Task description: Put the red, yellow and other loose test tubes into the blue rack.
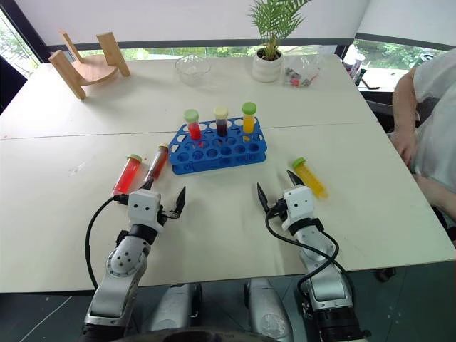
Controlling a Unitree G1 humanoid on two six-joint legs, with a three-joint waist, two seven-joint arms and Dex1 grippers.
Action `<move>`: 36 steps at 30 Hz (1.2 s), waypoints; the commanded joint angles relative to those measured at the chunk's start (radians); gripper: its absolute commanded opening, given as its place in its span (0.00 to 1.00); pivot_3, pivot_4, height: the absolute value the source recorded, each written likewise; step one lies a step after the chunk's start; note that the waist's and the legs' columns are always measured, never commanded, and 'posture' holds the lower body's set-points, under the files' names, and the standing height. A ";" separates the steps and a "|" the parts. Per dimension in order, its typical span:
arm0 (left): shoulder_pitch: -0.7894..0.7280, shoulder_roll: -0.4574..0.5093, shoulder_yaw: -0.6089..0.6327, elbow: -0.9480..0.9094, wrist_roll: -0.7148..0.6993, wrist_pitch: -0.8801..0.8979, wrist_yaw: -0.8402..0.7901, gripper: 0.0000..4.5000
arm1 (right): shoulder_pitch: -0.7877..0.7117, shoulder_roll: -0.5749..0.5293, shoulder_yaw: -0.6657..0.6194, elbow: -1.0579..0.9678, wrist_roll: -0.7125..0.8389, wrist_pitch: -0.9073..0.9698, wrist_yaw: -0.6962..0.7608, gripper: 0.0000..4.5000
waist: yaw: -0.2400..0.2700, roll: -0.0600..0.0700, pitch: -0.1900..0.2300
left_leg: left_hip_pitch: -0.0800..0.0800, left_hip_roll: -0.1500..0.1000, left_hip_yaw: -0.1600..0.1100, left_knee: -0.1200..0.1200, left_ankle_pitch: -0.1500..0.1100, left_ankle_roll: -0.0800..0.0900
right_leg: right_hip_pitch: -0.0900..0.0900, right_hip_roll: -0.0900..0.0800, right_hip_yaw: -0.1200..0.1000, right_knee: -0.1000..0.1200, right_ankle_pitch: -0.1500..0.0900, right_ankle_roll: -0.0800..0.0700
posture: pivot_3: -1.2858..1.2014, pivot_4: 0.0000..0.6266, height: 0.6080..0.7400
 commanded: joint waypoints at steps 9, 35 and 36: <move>0.007 -0.004 -0.010 -0.051 -0.013 -0.011 -0.009 0.99 | 0.004 -0.012 -0.012 -0.055 0.007 -0.002 0.010 1.00 | 0.000 0.000 0.000 | 0.000 0.000 0.000 0.000 0.000 0.000 | 0.000 0.000 0.000 0.000 0.000 0.000 | 0.52 0.24 1.00; -0.048 0.224 0.069 -0.389 -0.283 0.352 -0.303 0.99 | -0.178 -0.249 -0.073 -0.348 0.115 0.552 0.225 1.00 | -0.002 0.001 0.001 | 0.000 0.000 0.000 0.000 0.000 0.000 | 0.000 0.000 0.000 0.000 0.000 -0.001 | 0.52 0.24 1.00; -0.067 0.277 0.094 -0.428 -0.352 0.430 -0.351 0.99 | -0.223 -0.291 -0.089 -0.370 0.143 0.640 0.257 1.00 | -0.002 0.002 0.001 | 0.000 0.000 0.000 0.001 0.000 0.000 | 0.000 0.000 0.000 0.001 0.000 -0.001 | 0.52 0.24 1.00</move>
